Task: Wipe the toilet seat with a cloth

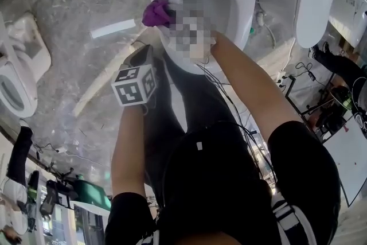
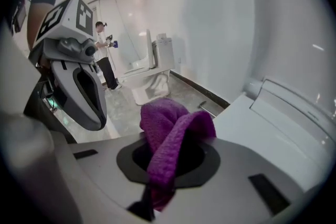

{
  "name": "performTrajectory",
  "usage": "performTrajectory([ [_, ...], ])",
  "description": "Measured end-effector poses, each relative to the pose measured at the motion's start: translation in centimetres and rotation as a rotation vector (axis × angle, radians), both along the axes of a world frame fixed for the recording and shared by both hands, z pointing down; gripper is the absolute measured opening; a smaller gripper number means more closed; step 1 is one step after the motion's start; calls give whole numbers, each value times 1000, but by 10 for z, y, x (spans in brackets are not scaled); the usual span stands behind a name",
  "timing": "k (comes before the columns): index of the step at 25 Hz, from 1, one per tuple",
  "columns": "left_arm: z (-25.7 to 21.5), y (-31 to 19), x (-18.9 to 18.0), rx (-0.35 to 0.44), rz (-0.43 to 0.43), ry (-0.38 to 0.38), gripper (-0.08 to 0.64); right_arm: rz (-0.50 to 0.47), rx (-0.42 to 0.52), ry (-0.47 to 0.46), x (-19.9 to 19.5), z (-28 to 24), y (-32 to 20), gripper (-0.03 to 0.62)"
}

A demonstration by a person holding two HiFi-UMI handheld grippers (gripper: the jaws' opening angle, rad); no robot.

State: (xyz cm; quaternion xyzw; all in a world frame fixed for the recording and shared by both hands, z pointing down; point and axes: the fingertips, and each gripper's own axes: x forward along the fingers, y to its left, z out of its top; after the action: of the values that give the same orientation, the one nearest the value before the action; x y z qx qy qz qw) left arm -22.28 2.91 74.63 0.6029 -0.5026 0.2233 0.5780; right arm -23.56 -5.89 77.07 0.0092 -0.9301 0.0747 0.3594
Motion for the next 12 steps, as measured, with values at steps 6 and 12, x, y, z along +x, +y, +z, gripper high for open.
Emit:
performTrajectory([
  [6,4,2,4,-5,10,-7,9,164,76,-62,7,-1,-32,49],
  [12,7,7,8,-18,14,-9,9,453,148,-97,24,-4,-96,49],
])
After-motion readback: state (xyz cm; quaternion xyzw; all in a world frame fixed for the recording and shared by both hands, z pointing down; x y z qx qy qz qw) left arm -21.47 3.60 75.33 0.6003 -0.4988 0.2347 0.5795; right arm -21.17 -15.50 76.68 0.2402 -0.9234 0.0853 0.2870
